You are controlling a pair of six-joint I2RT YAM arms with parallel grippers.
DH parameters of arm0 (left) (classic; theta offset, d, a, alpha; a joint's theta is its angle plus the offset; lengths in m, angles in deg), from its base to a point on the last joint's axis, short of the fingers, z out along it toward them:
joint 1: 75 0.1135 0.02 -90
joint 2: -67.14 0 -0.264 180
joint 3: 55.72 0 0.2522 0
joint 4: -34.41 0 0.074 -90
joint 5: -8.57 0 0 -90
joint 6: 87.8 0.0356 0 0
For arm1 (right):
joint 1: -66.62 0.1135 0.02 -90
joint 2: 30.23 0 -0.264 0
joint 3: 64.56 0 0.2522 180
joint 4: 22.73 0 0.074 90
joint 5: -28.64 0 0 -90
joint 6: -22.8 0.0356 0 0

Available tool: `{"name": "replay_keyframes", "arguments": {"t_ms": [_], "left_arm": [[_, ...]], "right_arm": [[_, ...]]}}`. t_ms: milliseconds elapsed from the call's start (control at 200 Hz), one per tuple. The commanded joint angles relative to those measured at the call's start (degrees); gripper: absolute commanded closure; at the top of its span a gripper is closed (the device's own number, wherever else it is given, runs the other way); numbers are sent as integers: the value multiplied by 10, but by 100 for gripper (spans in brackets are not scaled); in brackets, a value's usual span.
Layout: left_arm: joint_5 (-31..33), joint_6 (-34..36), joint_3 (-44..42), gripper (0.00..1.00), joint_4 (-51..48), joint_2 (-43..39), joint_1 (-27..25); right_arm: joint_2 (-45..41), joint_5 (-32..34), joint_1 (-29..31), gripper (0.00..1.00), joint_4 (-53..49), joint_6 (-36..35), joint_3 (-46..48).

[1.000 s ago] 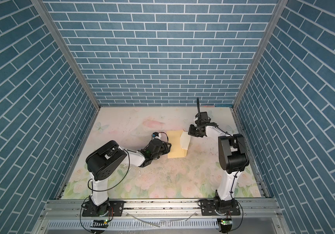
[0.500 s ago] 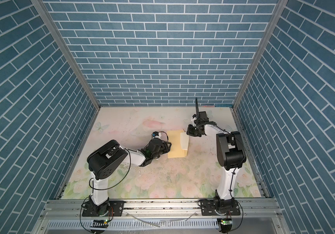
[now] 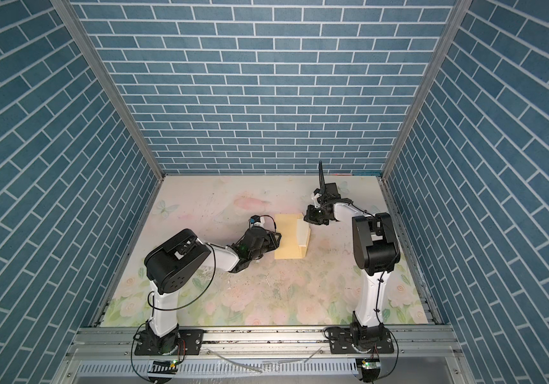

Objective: Place the letter into the envelope and seal it
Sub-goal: 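Push the letter deeper into the envelope with the right gripper, then press the letter fully into the yellow envelope with the right gripper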

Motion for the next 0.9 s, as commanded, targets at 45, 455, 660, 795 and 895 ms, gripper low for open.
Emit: {"name": "replay_keyframes", "arguments": {"t_ms": [45, 455, 660, 795, 895], "left_arm": [[-6, 5, -6, 58, -46, 23, 3], [-7, 4, -4, 58, -45, 26, 3], [-10, 3, -5, 58, -44, 26, 3], [-11, 3, -5, 58, -42, 26, 3], [-11, 3, -6, 58, -41, 25, 3]], "right_arm": [[-50, 40, -1, 70, -18, -29, -24], [-211, 136, 52, 40, -56, 46, 67], [-201, 177, 105, 30, -58, 72, 89], [-174, 178, 112, 29, -50, 85, 90], [-152, 180, 112, 29, -45, 88, 90]]}}
